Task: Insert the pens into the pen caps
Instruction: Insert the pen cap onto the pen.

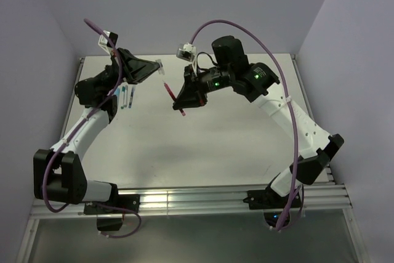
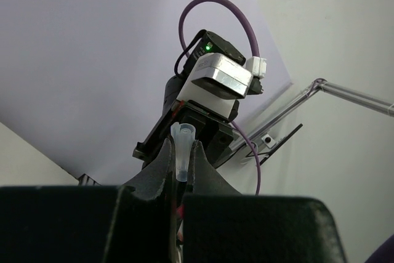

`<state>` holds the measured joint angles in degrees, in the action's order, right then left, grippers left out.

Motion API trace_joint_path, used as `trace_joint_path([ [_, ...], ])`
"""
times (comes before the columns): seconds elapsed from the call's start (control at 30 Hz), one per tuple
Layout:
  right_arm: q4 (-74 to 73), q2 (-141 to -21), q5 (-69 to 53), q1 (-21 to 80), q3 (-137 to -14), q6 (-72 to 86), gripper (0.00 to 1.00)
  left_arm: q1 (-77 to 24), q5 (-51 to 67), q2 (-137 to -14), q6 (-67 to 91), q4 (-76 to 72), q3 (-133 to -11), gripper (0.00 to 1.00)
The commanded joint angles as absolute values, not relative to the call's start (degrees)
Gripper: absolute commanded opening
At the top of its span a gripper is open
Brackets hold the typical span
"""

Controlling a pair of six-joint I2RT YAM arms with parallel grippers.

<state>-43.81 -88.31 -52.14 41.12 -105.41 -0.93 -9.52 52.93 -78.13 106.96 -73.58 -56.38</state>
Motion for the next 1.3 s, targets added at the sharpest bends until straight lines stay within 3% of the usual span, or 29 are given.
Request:
trace_joint_path([
  [0.0,-43.2,-88.8,-52.8,41.5,-105.6,-0.4,0.00,-10.1,54.3,-75.9,105.8,-106.8,-56.5,0.00],
  [1.27,-43.2,-86.6,-53.6,40.0,-103.0,1.0,0.00,-9.9,57.4,-75.9,103.4,-106.7,-57.4,0.00],
])
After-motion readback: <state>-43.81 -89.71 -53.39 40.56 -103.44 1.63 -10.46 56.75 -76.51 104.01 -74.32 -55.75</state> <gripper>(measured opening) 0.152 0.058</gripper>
